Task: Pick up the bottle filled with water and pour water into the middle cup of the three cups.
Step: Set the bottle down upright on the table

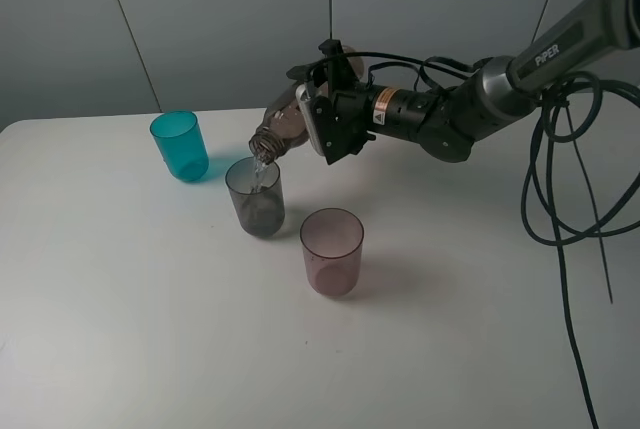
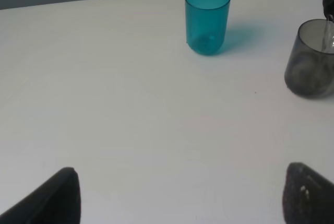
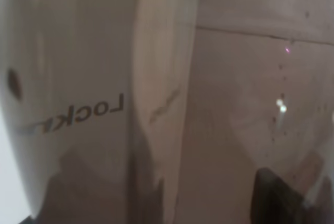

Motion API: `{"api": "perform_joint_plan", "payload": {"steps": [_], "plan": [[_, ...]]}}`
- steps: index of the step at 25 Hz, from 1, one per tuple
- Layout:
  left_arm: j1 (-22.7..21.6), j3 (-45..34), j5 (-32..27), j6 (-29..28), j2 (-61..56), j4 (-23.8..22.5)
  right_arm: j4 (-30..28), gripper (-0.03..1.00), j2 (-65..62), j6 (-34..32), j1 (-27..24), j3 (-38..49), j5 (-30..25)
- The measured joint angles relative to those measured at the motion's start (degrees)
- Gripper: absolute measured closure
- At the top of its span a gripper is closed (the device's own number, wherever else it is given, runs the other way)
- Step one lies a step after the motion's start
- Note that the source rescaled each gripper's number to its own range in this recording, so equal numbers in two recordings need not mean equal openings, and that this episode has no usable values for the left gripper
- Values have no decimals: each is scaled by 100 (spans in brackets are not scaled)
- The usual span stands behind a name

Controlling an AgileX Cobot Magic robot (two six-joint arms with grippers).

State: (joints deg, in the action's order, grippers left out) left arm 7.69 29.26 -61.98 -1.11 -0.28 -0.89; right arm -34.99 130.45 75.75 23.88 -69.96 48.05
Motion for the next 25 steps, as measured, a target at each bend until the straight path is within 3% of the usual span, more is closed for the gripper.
{"api": "perform_joint_plan", "payload": {"steps": [25], "plan": [[0, 0, 0, 0, 0, 0, 0, 96, 0, 160, 0, 0, 92]]}}
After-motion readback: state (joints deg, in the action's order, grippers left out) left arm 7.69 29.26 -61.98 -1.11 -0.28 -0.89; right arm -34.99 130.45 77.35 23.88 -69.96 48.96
